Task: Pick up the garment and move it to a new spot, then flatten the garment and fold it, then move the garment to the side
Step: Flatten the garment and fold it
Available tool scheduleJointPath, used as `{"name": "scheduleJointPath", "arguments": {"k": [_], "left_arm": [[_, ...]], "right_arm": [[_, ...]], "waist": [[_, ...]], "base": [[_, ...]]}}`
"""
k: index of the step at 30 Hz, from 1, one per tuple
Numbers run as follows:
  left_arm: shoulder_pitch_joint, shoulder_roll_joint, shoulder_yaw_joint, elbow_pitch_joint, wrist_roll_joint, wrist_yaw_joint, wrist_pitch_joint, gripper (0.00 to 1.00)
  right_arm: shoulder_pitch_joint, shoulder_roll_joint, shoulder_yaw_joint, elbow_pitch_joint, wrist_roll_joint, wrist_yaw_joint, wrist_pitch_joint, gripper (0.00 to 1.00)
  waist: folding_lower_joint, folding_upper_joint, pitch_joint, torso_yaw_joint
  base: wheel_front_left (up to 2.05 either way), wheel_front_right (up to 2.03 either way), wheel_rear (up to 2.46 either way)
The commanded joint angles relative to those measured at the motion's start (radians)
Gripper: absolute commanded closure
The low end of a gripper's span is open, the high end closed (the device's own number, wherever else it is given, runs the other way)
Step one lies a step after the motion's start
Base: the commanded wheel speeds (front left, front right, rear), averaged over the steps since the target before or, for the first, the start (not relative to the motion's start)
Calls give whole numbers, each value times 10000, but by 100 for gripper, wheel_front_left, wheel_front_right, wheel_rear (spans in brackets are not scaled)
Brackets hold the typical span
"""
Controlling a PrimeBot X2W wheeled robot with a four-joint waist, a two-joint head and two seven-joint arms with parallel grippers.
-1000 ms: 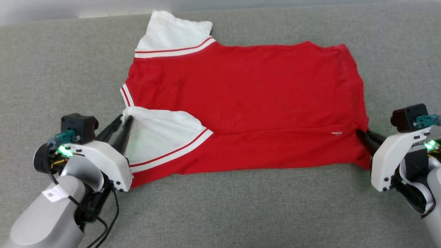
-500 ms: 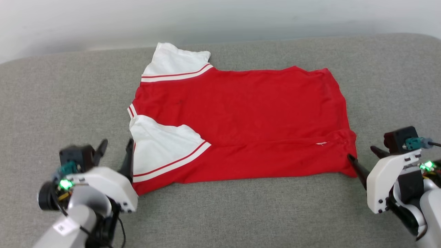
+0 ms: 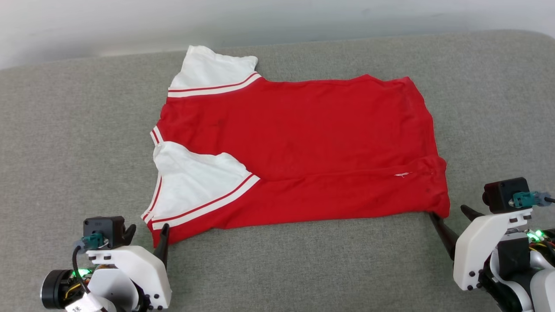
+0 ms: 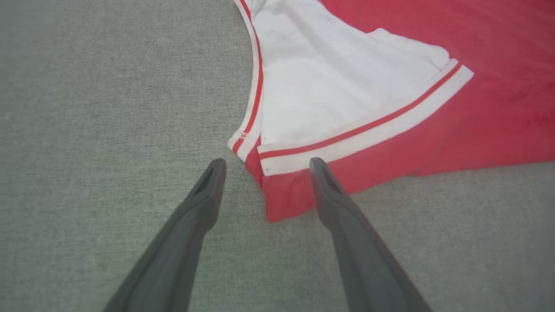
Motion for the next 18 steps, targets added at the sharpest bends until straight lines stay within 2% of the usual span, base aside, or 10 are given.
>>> {"name": "scheduleJointPath", "arguments": {"k": [1, 4, 13, 17, 18], "left_arm": [[-64, 13, 72, 38, 27, 191, 123, 0], [-119, -15, 76, 173, -37, 262, 236, 0], [-94, -110, -115, 1001, -407, 95, 851, 0], [61, -275, -499, 1493, -699, -186, 1422, 0], [76, -331, -568, 1608, -746, -279, 1495, 20]], "right_arm": [[203, 172, -74, -304, -94, -4, 139, 0], [220, 262, -87, -545, -152, -4, 252, 0], [207, 422, -182, -1047, -184, -4, 323, 0], [134, 428, -202, -1142, -202, -4, 347, 0], [117, 418, -207, -1159, -224, -4, 355, 0]], "waist": [[0, 0, 204, -106], [0, 0, 336, -171], [0, 0, 789, -412], [0, 0, 888, -461], [0, 0, 884, -459]], "base": [[0, 0, 0], [0, 0, 0], [0, 0, 0], [0, 0, 0], [0, 0, 0]]}}
